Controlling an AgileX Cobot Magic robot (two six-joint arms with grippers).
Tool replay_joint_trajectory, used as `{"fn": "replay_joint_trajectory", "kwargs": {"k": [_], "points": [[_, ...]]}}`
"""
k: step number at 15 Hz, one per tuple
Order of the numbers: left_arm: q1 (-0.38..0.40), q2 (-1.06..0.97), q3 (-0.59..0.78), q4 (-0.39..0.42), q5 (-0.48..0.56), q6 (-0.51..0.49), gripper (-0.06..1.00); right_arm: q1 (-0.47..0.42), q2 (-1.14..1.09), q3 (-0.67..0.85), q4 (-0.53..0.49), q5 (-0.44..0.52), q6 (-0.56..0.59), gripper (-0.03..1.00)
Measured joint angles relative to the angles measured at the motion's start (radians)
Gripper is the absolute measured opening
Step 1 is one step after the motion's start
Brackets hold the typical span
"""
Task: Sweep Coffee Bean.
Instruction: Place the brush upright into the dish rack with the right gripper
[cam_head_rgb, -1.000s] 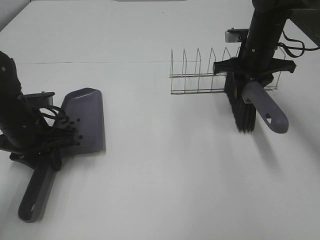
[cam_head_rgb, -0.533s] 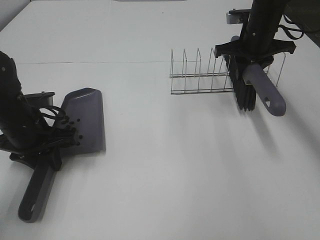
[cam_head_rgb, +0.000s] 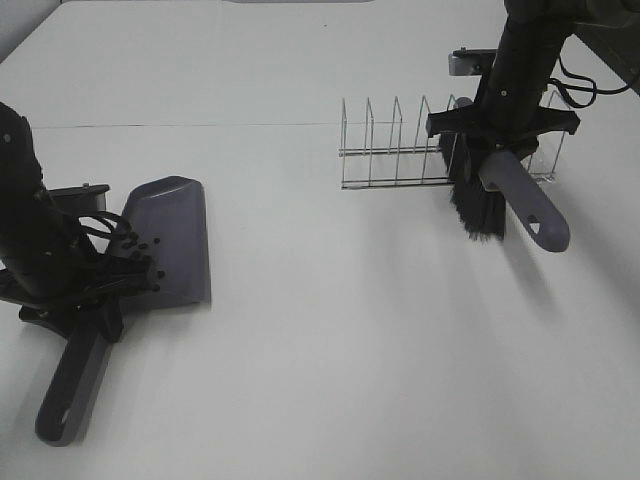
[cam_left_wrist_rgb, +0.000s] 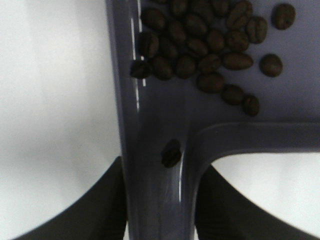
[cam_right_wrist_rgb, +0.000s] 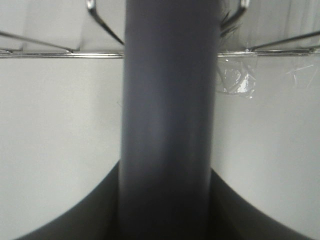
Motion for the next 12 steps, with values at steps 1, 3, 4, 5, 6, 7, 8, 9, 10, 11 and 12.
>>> {"fn": "replay_joint_trajectory", "kwargs": {"k": [1, 3, 4, 5, 6, 7, 8, 9, 10, 11, 12], "points": [[0.0, 0.0, 0.0, 0.0, 0.0, 0.0, 0.34, 0.0, 0.0, 0.0, 0.0, -0.002, 0.0, 0.35], [0.0, 0.0, 0.0, 0.0, 0.0, 0.0, 0.34, 0.0, 0.0, 0.0, 0.0, -0.009, 0.0, 0.35], [0.0, 0.0, 0.0, 0.0, 0.0, 0.0, 0.34, 0.0, 0.0, -0.004, 0.0, -0.017, 0.0, 0.35], [0.0, 0.0, 0.0, 0.0, 0.0, 0.0, 0.34, 0.0, 0.002, -0.008, 0.0, -0.027, 0.0, 0.35], [0.0, 0.0, 0.0, 0.0, 0.0, 0.0, 0.34, 0.0, 0.004, -0.019, 0.004, -0.028, 0.0, 0.35], [0.0, 0.0, 0.0, 0.0, 0.0, 0.0, 0.34, 0.0, 0.01, -0.029, 0.005, -0.028, 0.0, 0.35], [0.0, 0.0, 0.0, 0.0, 0.0, 0.0, 0.34, 0.0, 0.012, -0.037, 0.013, -0.029, 0.0, 0.35], [0.0, 0.0, 0.0, 0.0, 0.0, 0.0, 0.34, 0.0, 0.014, -0.039, 0.022, -0.027, 0.0, 0.35], [0.0, 0.0, 0.0, 0.0, 0.0, 0.0, 0.34, 0.0, 0.014, -0.039, 0.023, -0.027, 0.0, 0.35], [0.0, 0.0, 0.0, 0.0, 0.0, 0.0, 0.34, -0.001, 0.014, -0.039, 0.025, -0.027, 0.0, 0.35], [0.0, 0.0, 0.0, 0.0, 0.001, 0.0, 0.34, -0.001, 0.014, -0.039, 0.026, -0.026, 0.0, 0.35]]}}
